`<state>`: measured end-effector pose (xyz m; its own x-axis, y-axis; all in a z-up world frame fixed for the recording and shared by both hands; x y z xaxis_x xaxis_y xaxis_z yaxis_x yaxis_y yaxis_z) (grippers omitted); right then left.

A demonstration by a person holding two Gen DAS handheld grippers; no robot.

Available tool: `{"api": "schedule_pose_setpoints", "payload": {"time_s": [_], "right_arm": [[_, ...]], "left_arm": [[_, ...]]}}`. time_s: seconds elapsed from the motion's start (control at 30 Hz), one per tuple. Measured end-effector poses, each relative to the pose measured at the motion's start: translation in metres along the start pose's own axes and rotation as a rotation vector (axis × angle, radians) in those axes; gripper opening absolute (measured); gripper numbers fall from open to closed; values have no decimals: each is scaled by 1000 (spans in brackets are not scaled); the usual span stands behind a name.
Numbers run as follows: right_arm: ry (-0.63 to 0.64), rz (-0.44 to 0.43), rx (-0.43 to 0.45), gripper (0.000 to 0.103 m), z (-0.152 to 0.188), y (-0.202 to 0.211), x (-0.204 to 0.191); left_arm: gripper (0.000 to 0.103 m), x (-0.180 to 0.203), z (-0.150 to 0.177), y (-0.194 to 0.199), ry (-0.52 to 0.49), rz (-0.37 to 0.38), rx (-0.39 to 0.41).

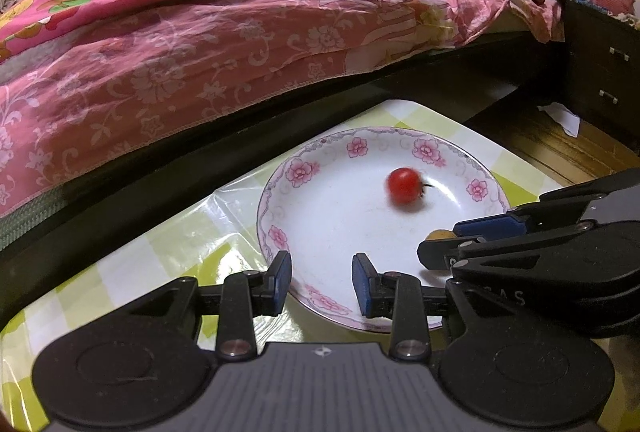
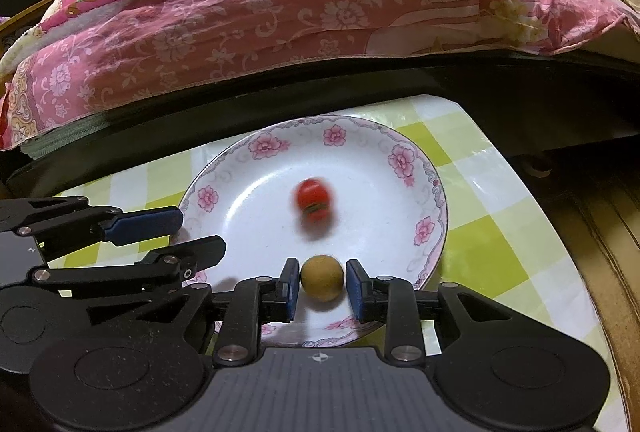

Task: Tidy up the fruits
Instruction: 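Lower the kiwi into the white plate and open the right gripper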

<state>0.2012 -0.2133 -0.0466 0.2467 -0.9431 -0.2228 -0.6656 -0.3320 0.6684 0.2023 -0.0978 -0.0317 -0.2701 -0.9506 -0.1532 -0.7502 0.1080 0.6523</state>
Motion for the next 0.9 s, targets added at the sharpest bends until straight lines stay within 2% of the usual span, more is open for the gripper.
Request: {"api": "schedule_pose_setpoints", "payload": {"time_s": [0.23,0.37,0.67,0.9], "right_arm": [[-4,-8,22,35,0,6,3],[-17,-18,41,35,0,12,5],[-46,-52,154,35,-6,55,6],[-61,-48,171,35,6,78,-1]], "left_arm": [[41,-6,-3,9,1,-11,4],[41,-16,-2,23,18,-26,5],[42,-33,5,63,69,-36,19],[42,-41,9,95,96,-22,57]]}}
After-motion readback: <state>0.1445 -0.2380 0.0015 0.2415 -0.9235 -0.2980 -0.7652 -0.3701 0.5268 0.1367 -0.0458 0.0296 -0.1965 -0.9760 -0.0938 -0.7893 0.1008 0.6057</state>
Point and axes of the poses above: each gripper's, at about its wrist camera, not at the fingertips, and y roughly against the way its jaws point, x to its right, z to its underside, the point moved 3 cm from there along -y, roughly the way its jaws point, and after that the axes turned 8 degrees about -z, right-handed, at the moved point
